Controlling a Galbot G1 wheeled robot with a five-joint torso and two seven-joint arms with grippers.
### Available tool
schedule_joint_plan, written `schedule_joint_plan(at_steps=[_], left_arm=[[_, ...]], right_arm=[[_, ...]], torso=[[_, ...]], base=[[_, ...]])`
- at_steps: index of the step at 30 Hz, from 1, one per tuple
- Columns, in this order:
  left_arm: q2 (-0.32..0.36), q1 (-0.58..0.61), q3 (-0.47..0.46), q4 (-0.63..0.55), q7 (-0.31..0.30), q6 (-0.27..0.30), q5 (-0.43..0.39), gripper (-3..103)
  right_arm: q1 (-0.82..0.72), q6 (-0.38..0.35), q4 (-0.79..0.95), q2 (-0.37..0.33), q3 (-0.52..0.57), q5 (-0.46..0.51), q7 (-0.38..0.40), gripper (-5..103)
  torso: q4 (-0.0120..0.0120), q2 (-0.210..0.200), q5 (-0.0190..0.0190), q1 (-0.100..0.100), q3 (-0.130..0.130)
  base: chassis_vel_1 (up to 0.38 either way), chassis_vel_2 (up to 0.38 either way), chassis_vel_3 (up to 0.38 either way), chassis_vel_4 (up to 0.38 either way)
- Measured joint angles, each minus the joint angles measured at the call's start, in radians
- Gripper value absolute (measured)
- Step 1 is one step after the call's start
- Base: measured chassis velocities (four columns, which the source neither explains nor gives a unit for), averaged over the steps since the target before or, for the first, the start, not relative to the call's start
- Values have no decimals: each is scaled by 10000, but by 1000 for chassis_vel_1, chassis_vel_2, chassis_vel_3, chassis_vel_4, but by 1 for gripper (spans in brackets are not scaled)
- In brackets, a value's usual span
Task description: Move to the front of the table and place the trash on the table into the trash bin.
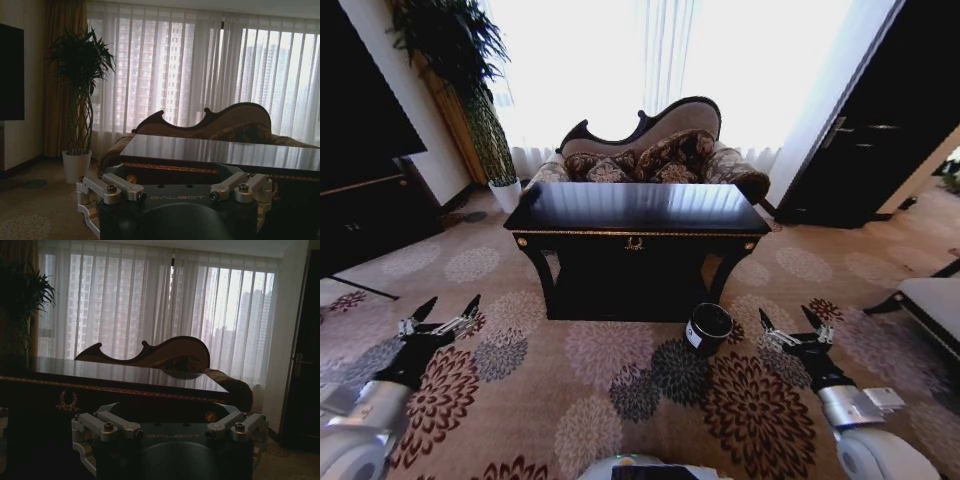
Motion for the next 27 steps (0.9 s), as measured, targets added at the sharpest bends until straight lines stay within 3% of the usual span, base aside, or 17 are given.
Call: schedule_joint_plan(at_steps=[27], left_arm=[[0,0,0,0,0,0,0,100]], right_arm=[[0,0,0,0,-1,0,0,100]], torso=[[0,2,0,1,0]], base=[[143,-137,-142,143]])
